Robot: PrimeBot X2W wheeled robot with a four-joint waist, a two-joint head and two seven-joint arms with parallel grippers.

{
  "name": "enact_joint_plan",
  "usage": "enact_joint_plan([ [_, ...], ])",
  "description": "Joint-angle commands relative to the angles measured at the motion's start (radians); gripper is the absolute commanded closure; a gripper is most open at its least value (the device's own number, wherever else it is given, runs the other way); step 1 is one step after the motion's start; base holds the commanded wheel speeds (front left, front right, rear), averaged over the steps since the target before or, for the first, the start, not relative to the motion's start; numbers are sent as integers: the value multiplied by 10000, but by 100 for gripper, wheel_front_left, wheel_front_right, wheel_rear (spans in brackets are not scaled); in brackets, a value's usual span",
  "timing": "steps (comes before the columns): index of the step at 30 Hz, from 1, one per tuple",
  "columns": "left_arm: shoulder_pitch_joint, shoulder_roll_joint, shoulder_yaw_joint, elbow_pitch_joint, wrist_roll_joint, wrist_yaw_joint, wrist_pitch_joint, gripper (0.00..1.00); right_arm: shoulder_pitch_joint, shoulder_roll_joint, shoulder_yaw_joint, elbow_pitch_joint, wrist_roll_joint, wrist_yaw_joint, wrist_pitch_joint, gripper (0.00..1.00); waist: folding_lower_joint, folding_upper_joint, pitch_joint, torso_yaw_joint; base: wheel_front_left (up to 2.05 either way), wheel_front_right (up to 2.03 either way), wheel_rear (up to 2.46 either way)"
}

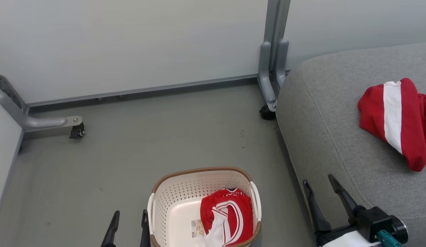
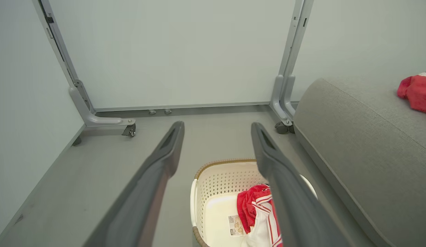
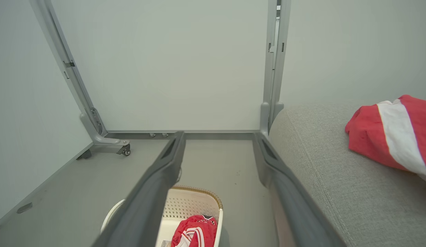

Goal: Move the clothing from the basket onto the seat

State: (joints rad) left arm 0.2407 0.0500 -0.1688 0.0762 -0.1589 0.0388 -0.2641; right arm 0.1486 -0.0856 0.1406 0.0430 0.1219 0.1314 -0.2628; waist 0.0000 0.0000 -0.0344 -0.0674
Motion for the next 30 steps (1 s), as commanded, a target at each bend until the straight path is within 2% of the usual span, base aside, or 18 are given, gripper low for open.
enact_joint_plan([
  [1, -293, 15, -53, 92, 96, -52, -5, 0, -204, -22, -99, -74, -45, -14, -30, 0, 0, 0, 589, -117, 0, 0, 0],
  [8, -1780, 18, -282, 539, 243, -353, -5, 0, -1147, -124, -542, -446, -203, -14, -30, 0, 0, 0, 2677, -223, 0, 0, 0],
  [9, -2346, 18, -348, 761, 381, -520, -5, 0, -1538, -146, -705, -546, -231, -14, -30, 0, 0, 0, 3270, -255, 0, 0, 0],
  [16, -4530, 105, -524, 2200, 649, -1230, -5, 0, -2860, -246, -1221, -971, -331, -14, -30, 0, 0, 0, 5205, -427, 0, 0, 0],
  [19, -5799, 231, -897, 3062, 873, -1491, -5, 0, -3440, -301, -1495, -1185, -402, -14, -32, 0, 0, 0, 6073, -444, 0, 0, 0],
  [23, -7377, 370, -1725, 3908, 905, -1671, -5, 0, -4075, -378, -1919, -1480, -474, -14, -30, 0, 0, 0, 7037, -488, 0, 0, 0],
  [30, -9767, 719, -4375, 5901, 510, -1690, -5, 0, -4868, -401, -2602, -2038, -447, -14, -30, 0, 0, 0, 8411, -745, 0, 0, 0],
])
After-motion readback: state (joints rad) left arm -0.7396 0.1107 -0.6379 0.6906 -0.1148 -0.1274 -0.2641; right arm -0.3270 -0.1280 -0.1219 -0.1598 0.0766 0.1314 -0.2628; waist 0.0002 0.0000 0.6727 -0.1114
